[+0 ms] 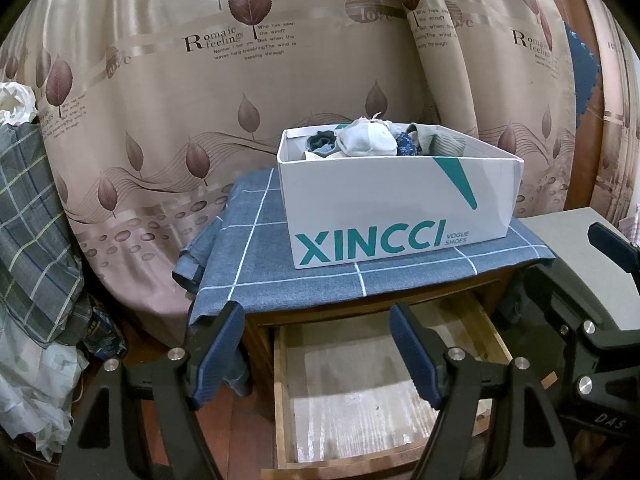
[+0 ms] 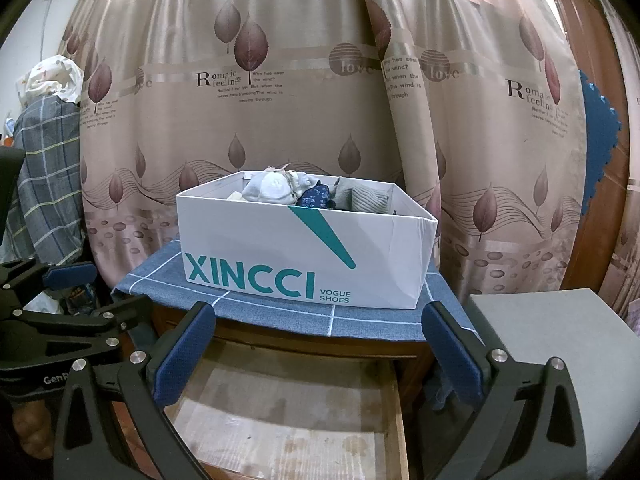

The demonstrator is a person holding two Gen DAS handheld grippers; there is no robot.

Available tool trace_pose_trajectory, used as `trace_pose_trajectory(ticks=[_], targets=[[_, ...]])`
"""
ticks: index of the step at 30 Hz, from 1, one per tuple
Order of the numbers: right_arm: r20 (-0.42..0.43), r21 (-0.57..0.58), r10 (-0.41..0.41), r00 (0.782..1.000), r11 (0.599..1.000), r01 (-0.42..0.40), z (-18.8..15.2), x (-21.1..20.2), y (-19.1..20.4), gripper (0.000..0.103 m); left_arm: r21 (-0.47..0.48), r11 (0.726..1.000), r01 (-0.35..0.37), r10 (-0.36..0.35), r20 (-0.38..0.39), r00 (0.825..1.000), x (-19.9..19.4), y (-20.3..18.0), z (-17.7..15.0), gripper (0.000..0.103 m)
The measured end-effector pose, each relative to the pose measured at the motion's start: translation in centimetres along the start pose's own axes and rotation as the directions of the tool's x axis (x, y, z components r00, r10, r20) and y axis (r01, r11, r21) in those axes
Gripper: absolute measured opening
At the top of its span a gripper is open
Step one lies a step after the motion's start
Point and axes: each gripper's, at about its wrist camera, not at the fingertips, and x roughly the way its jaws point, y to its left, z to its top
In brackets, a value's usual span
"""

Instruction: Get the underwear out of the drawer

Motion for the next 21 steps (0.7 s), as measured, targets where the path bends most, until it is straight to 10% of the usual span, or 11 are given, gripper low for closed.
trace_pose_trajectory(ticks=[21], targets=[[0.0, -0.002, 0.0, 1.0, 1.0, 0.0, 0.01, -0.01, 0.01, 0.102, -0.003, 1.0, -0.001, 0.001, 0.001, 1.0, 0.03, 0.04, -0.05, 0.077]])
